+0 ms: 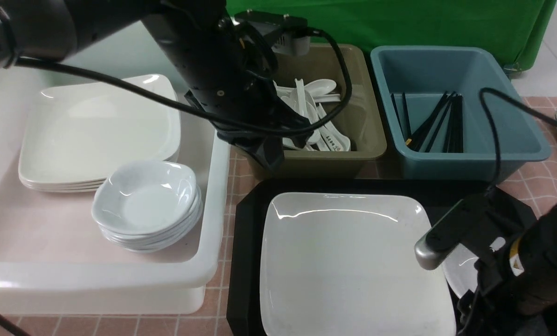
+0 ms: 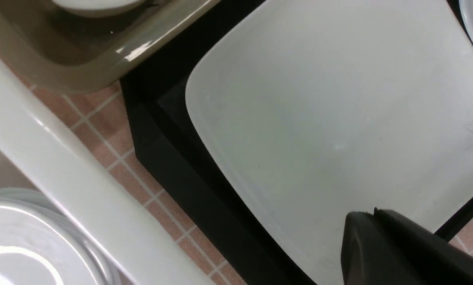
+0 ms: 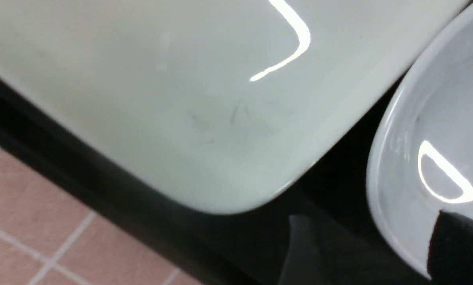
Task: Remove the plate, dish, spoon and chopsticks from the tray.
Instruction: Use the right arm to grab a small plate from the dinner plate
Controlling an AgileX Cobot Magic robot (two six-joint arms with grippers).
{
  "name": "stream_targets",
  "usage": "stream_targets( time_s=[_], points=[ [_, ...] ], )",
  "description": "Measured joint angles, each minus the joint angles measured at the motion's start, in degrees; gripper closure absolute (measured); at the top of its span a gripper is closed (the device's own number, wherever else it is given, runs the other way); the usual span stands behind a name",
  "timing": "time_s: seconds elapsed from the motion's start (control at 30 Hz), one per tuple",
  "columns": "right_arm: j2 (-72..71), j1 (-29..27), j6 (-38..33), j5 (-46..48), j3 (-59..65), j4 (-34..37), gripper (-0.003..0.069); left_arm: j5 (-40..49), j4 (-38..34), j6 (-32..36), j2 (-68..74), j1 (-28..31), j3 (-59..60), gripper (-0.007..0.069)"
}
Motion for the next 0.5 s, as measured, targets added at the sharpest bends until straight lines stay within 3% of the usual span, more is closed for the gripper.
stream_targets(
  time_s=[0.37, 0.5],
  points=[
    [8.3, 0.0, 1.5, -0.2, -0.5, -6.2, 0.0198, 0.0, -2.0, 0.0, 0.0, 0.4, 0.0, 0.0627],
    [8.9, 0.0, 1.5, -1.4, -0.5, -7.3, 0.0274, 0.0, -2.2, 0.7, 0.0, 0.4, 0.0, 0.0627]
  ],
)
